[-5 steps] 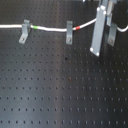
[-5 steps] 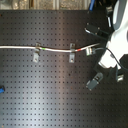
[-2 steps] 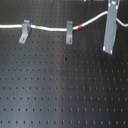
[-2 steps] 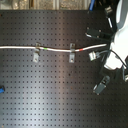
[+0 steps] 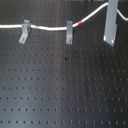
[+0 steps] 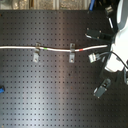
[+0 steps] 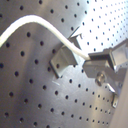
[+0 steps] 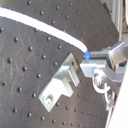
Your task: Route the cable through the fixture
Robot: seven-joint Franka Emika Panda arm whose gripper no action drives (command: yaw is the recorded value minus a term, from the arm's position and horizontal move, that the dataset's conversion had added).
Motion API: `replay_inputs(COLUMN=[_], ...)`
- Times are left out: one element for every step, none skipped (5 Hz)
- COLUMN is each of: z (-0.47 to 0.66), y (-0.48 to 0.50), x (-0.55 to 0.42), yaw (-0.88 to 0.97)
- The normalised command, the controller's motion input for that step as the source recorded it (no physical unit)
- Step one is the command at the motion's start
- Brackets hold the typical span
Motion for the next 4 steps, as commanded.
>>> replay_inputs(z=[-0.14, -0.01, 0.00, -0.07], y=[0.187, 0.232, 0.139, 0.059], x=[-0.051, -0.103, -0.153, 0.024], yaw=[0.04, 0.22, 0.40, 0.27])
